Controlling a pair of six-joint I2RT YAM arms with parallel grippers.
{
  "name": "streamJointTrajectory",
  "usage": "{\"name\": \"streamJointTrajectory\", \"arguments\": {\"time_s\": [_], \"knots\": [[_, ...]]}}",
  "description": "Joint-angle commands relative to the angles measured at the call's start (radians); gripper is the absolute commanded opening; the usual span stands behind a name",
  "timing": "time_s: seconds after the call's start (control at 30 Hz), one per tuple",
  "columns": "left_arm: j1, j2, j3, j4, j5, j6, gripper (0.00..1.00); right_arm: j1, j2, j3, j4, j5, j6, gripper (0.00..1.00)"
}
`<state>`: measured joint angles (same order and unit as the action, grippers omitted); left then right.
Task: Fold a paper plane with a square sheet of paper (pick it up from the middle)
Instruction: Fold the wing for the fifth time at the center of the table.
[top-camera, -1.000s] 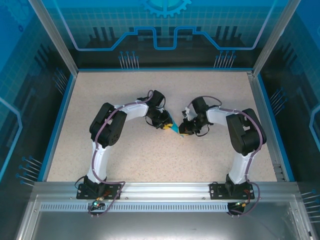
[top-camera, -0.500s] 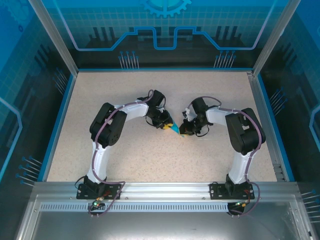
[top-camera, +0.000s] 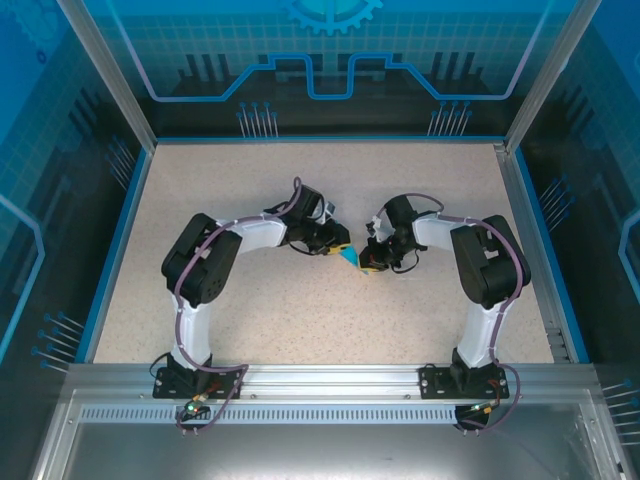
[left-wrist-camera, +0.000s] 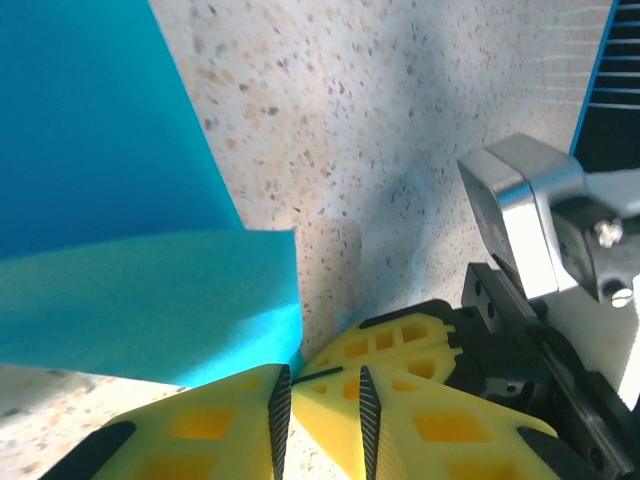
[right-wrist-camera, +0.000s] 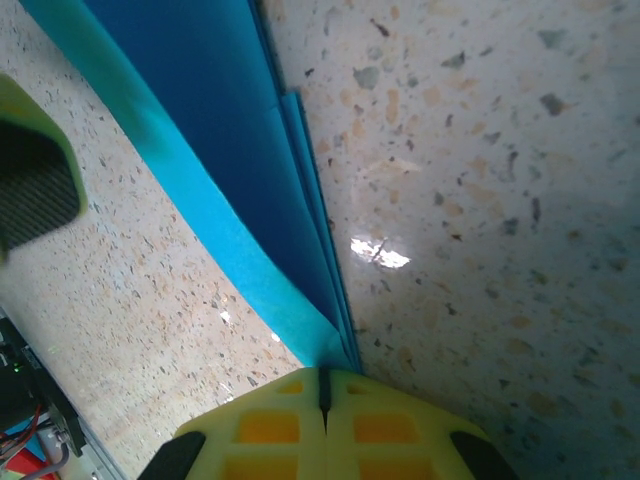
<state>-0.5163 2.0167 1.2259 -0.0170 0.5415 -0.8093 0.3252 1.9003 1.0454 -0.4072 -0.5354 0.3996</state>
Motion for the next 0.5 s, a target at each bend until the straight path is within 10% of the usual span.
{"name": "streamJointTrajectory", "arguments": {"time_s": [0.0,0.47], "knots": [[-0.031,-0.019,-0.034,0.090,0.046,0.016,0.27,-0.014,0.044,-0.021,-0.034,0.046,0.021,0.04],[-0.063,0.046,-0.043,0.108,0.030,0.036,0.19,-0.017,0.050,-0.018,-0.043,0.049,0.036,0.03]]}}
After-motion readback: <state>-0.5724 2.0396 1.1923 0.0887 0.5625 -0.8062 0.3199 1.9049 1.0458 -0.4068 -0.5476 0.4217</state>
